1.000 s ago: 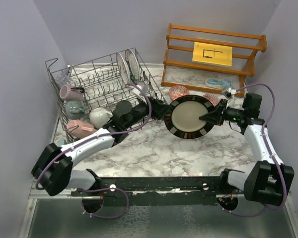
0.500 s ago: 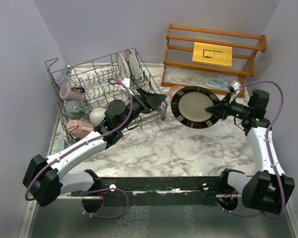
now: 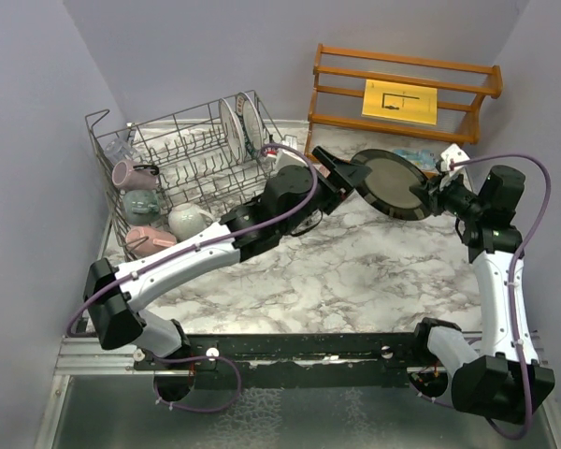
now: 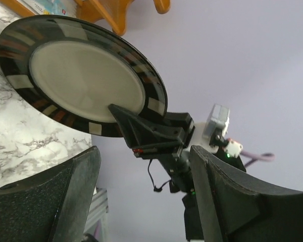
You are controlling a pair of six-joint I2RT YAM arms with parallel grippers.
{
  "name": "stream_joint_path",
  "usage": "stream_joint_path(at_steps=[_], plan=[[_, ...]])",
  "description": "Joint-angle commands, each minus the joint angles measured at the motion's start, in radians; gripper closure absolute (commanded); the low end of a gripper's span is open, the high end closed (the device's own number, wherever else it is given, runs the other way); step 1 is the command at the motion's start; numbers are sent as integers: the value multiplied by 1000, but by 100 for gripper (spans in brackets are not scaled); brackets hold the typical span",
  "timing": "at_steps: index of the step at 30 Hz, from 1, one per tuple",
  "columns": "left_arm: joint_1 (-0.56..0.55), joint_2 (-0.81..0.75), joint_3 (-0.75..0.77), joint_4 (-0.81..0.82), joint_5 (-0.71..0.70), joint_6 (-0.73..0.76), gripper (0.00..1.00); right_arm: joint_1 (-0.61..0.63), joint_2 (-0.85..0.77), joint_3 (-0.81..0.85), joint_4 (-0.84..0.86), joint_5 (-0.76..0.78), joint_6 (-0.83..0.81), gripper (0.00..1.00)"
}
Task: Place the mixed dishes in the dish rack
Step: Pick up the plate at the center of the board.
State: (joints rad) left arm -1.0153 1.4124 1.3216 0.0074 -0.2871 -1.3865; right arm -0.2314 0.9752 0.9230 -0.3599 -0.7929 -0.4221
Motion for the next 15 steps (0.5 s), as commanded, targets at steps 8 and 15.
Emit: stream_joint_path(at_steps=[8, 15], plan=[[-16, 141, 202, -52, -121, 43, 21, -2, -68, 34, 67, 5, -117, 99], [45, -11, -91, 381, 107, 639, 19, -2, -3, 145, 27, -83, -27, 99]])
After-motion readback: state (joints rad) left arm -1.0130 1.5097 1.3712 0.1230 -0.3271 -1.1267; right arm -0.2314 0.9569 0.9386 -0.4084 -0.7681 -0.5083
